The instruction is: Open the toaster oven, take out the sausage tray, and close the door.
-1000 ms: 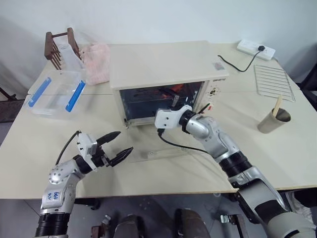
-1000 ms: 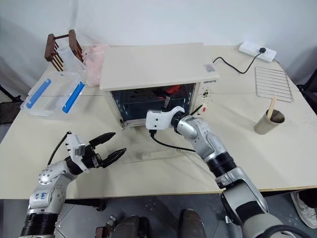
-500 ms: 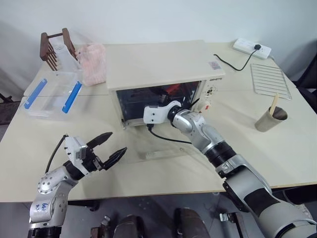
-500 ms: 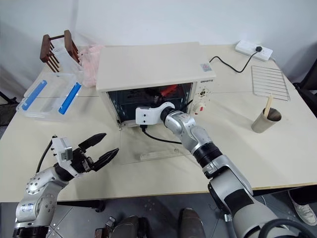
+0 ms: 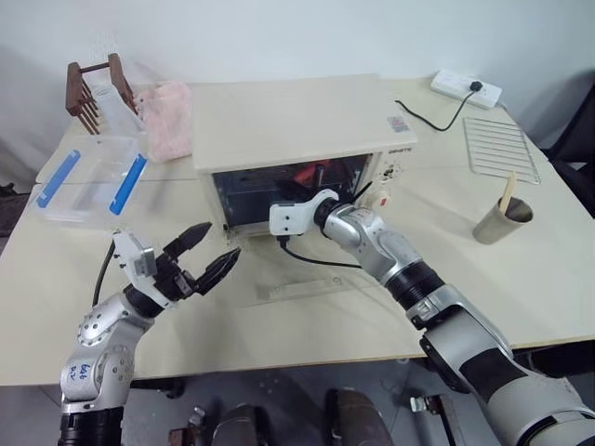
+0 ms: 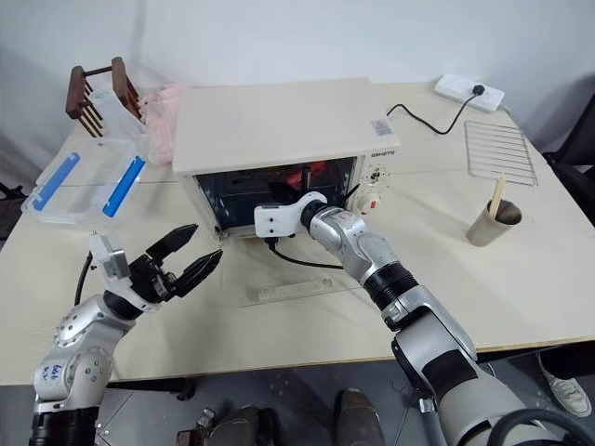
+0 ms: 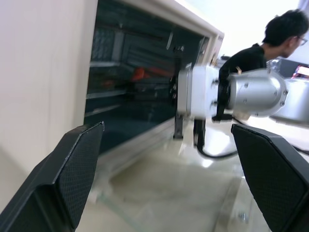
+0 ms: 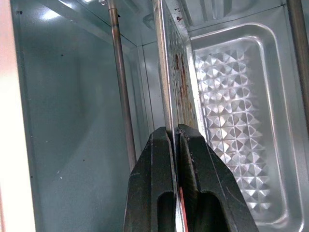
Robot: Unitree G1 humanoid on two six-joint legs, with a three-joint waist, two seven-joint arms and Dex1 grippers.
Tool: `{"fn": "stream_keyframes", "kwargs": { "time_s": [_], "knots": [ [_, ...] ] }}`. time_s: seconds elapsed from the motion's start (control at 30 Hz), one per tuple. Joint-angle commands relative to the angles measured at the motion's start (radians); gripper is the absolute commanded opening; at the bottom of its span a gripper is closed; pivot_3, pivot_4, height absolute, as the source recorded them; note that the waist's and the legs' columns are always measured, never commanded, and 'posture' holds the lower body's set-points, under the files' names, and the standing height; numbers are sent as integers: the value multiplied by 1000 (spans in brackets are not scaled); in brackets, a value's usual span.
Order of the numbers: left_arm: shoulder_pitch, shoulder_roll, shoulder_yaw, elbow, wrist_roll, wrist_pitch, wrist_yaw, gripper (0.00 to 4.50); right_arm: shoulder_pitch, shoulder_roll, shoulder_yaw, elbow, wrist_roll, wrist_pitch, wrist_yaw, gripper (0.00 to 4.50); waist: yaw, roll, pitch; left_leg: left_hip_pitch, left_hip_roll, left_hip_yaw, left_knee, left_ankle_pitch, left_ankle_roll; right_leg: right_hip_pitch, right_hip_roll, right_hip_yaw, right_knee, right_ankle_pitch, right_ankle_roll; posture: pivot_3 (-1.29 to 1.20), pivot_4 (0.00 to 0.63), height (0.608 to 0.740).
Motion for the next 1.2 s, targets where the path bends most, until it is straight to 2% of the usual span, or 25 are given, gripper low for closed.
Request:
{"fn": "stream_keyframes", "kwargs": {
  "time_s": [0.03, 0.4, 0.53, 0.7, 0.9, 1.2],
  "knots": [
    [-4, 19, 11, -19, 6, -15, -13, 4500, -24, 9, -41, -88, 44, -21, -23, 22, 1, 0, 0, 0, 0, 0, 0, 0, 0, 0, 0, 0, 0, 0, 0, 0, 150, 740],
    [-92, -9, -28, 70, 64, -110, -28, 4500, -25, -19, -50, -175, 66, -49, 25, 22, 1, 0, 1, -2, -1, 0, 0, 0, 0, -1, 0, 0, -2, 0, 0, 0, 150, 740],
    [-107, 11, -71, 76, 47, -86, -100, 4500, -24, -21, -51, -165, 70, -44, 37, 22, 0, 0, 1, -2, 0, 1, -1, 0, 0, -1, 1, 0, -3, 0, 0, 0, 150, 740],
    [-151, -1, -53, 118, 67, -118, -84, 4500, -26, -25, -52, -142, 71, -43, 32, 22, 1, 0, 1, -2, 0, 1, -1, 0, 0, -1, 1, 0, -3, 0, 0, 0, 150, 740],
    [-286, -20, 5, 254, 99, -222, -27, 4500, -9, -42, -37, -150, 79, -74, 60, 22, 2, -1, 2, -3, 0, 0, 0, 0, 0, -1, 2, -1, -3, 0, 0, 0, 150, 740],
    [-416, -26, -20, 361, 108, -251, -59, 4500, 4, -64, -39, -185, 113, -130, 107, 22, 2, -1, 2, -2, -1, 0, 0, 0, 0, -1, 1, -1, -3, 0, 0, 0, 150, 740]
  ]
}}
